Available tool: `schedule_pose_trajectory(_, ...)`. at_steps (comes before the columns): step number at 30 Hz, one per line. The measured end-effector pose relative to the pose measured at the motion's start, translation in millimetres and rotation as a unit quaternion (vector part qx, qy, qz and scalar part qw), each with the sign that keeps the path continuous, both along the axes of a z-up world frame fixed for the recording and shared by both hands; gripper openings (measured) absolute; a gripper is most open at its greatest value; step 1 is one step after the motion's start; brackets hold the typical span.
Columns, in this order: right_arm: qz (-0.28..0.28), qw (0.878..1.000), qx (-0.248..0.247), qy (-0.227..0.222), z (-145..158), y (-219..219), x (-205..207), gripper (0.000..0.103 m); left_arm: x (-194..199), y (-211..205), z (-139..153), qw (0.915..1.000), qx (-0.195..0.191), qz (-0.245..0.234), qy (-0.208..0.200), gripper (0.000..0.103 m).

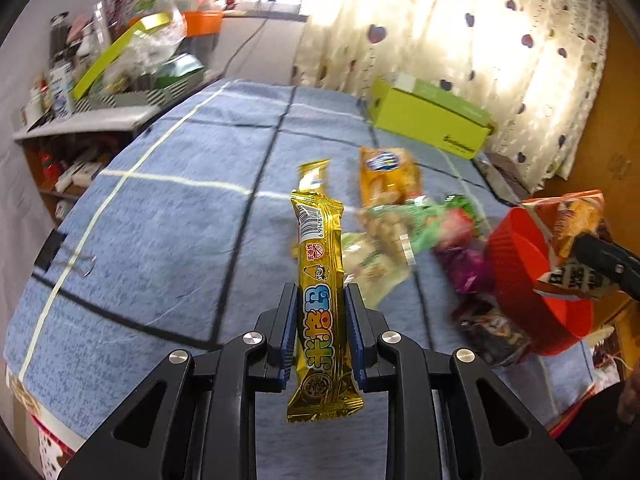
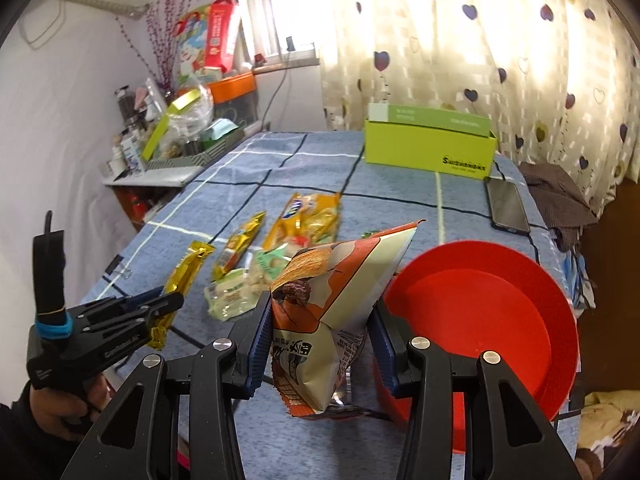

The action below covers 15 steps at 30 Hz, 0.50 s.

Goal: Organize snacks
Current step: 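Carry the chip bag into the red bowl with the right tool while the left lifts the wafer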

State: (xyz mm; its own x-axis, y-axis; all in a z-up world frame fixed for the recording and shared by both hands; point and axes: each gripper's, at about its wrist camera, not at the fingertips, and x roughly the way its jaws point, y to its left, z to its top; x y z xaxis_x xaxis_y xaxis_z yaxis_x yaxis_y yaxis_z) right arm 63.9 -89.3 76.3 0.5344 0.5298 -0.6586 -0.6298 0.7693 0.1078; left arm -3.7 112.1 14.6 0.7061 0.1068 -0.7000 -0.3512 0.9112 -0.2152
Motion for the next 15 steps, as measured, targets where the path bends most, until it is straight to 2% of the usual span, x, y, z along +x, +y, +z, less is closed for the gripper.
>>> schedule_pose_trajectory(7,-0.031,0.999,0.002,0.018,2,-37,26,0.043,22,-33,20,0.9986,0.009,-0.049,-0.016,0.024)
schedule_pose_trajectory(15,-0.072,0.996,0.001,0.048,-8,-73,50,0.043,56,-78,41,0.9927,0.013,-0.115,-0.035,0.024)
